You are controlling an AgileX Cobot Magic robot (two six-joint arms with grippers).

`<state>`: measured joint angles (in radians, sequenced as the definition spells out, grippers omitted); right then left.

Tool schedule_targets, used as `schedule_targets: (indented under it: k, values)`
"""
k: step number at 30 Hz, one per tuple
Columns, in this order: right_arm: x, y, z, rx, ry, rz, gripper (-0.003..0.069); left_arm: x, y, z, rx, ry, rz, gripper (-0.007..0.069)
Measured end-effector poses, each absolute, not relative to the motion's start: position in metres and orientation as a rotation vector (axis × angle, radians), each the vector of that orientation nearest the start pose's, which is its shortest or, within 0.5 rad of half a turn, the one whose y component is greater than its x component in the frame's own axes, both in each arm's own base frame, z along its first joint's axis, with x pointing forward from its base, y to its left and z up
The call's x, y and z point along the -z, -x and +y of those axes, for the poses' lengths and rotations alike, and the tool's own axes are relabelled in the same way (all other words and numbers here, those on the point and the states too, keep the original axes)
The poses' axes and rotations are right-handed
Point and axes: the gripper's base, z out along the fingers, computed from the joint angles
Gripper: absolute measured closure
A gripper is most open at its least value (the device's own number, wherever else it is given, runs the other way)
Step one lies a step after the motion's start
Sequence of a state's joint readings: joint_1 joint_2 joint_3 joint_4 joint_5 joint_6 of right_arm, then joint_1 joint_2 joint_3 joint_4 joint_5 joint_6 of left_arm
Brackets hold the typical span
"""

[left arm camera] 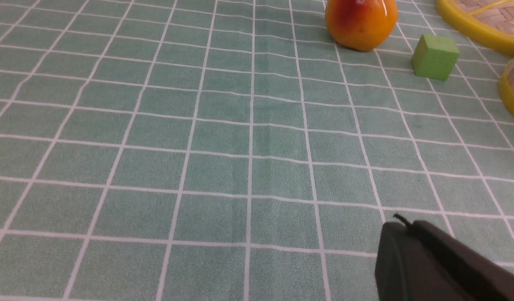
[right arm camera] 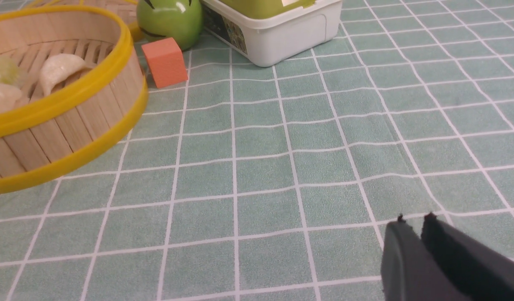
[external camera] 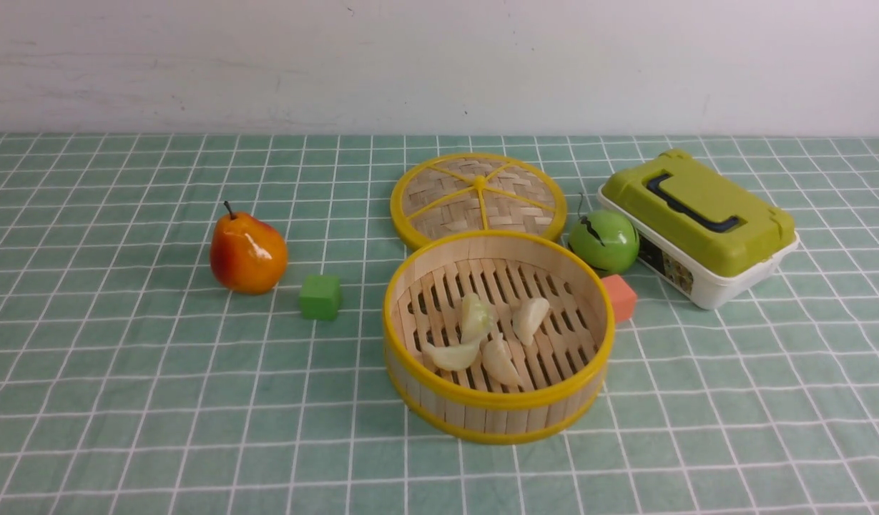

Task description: Put the dumplings into the steamer on the table with the blue tablecloth.

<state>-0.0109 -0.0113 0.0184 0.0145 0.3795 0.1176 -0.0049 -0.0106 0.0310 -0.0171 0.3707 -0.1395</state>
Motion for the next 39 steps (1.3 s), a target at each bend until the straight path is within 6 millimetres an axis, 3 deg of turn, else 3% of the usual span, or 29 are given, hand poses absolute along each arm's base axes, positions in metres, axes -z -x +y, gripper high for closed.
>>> schedule_targets:
  k: [39]
  values:
    - [-0.1735,-0.0523,-0.0001,-0.088,-0.129,1.867,0.0541,-0.1701,-0.0528,-0.0009,0.115,0.135,1.870,0.0630]
